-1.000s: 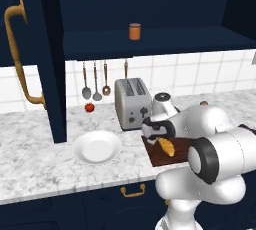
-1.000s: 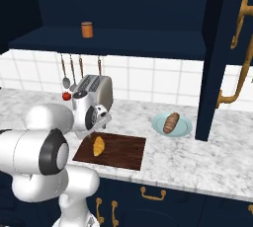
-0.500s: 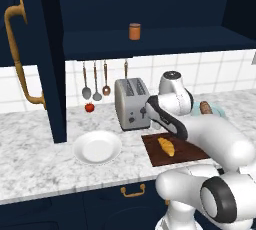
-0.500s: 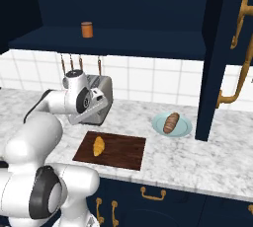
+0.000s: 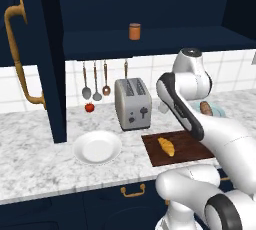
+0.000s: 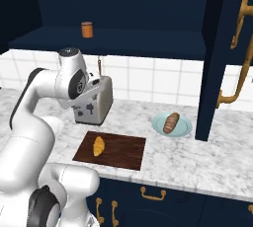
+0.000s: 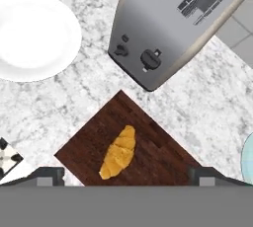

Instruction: From the different types of pastries on the counter, select a croissant and place it on the cutting board. Then retrieve a jar of jam from the cabinet and place it alongside the croissant on the cutting board.

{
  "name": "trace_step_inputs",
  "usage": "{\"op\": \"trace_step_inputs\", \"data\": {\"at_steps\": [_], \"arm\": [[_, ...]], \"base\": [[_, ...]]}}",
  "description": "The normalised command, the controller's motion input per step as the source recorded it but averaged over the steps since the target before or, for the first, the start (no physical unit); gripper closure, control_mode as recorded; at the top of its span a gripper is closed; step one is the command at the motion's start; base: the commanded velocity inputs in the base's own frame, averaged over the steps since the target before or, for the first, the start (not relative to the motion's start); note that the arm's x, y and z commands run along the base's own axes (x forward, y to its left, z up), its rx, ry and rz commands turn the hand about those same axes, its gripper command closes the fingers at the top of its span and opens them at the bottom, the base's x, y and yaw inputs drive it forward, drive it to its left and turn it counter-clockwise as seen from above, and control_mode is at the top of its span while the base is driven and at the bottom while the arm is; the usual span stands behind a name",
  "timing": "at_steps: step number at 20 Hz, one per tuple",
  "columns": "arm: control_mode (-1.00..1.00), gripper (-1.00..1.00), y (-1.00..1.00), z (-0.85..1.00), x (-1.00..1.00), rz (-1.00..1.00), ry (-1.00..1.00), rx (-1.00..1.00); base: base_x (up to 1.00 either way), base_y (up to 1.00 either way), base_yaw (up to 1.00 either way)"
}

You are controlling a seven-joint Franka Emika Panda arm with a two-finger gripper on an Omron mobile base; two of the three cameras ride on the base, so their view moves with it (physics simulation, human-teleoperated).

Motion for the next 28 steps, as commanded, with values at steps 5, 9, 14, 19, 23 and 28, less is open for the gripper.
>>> {"op": "trace_step_inputs", "data": {"at_steps": [5, 9, 14, 19, 23, 28], "arm": [[-1.00, -1.00, 0.00, 1.00, -0.39, -0.02, -0.16, 0.02], [-1.00, -1.00, 0.00, 1.00, -0.41, -0.03, -0.12, 0.02], [-1.00, -1.00, -0.01, 0.93, -0.35, -0.04, -0.07, 0.07], [-1.00, -1.00, 0.00, 0.35, -0.06, -0.01, -0.05, 0.03], [-1.00, -1.00, 0.03, 0.61, -0.01, 0.00, -0.16, 0.04], [-1.00, -1.00, 0.08, 0.65, 0.00, 0.00, -0.09, 0.04]], "base": [[0.00, 0.00, 0.00], [0.00, 0.00, 0.00], [0.00, 0.00, 0.00], [0.00, 0.00, 0.00], [0.00, 0.00, 0.00], [0.00, 0.00, 0.00]]}}
